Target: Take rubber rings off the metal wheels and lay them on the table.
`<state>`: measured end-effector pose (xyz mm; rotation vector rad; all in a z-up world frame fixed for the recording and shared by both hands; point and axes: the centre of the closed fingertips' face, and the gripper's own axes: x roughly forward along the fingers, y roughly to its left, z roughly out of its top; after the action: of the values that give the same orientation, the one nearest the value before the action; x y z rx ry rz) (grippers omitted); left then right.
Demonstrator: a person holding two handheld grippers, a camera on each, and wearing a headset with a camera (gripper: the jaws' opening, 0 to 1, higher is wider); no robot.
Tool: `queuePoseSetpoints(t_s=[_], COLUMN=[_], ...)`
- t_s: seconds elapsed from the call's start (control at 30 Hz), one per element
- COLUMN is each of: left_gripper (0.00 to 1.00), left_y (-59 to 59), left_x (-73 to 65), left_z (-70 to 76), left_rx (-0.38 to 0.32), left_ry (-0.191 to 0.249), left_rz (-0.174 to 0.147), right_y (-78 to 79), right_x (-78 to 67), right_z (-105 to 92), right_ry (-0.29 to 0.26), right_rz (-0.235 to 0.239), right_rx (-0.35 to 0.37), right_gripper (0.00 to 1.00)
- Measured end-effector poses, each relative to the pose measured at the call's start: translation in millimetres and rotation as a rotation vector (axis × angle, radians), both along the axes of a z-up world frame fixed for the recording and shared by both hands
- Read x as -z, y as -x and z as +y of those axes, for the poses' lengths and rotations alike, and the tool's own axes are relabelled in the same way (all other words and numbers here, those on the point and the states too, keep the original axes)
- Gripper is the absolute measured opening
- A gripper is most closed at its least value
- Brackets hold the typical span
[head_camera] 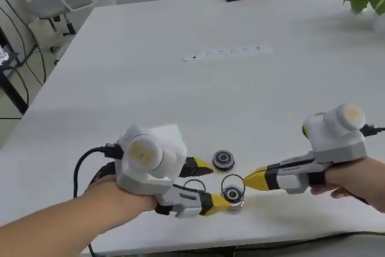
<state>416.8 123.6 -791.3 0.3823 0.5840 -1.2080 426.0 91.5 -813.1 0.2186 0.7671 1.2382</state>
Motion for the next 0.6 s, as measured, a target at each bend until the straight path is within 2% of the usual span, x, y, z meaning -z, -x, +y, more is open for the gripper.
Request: queuePoseSetpoints(t_s=[0.07, 0.3, 0.6], left_gripper=[0.39, 0.46, 0.51], left_y=[-0.6, -0.4, -4.2], left_x=[-2.6, -8.7, -18.0], left_z=[3.3, 14.7, 35.2], left_rx=[-0.016, -0.030, -0.076], left_ry=[0.012, 0.016, 0.038], left_rz=[0.015, 0.000, -0.005], right_y=[-0.9, -5.9, -9.7], right_x=[-3.2, -13.1, -22.3], right_z=[0.1, 0.1, 9.5], right_ry=[-0.007, -0.039, -0.052], right_rz=[-0.002, 0.002, -0.004], right_rx=[0.004, 0.028, 0.015], right_gripper=[0.00, 0.00, 0.00])
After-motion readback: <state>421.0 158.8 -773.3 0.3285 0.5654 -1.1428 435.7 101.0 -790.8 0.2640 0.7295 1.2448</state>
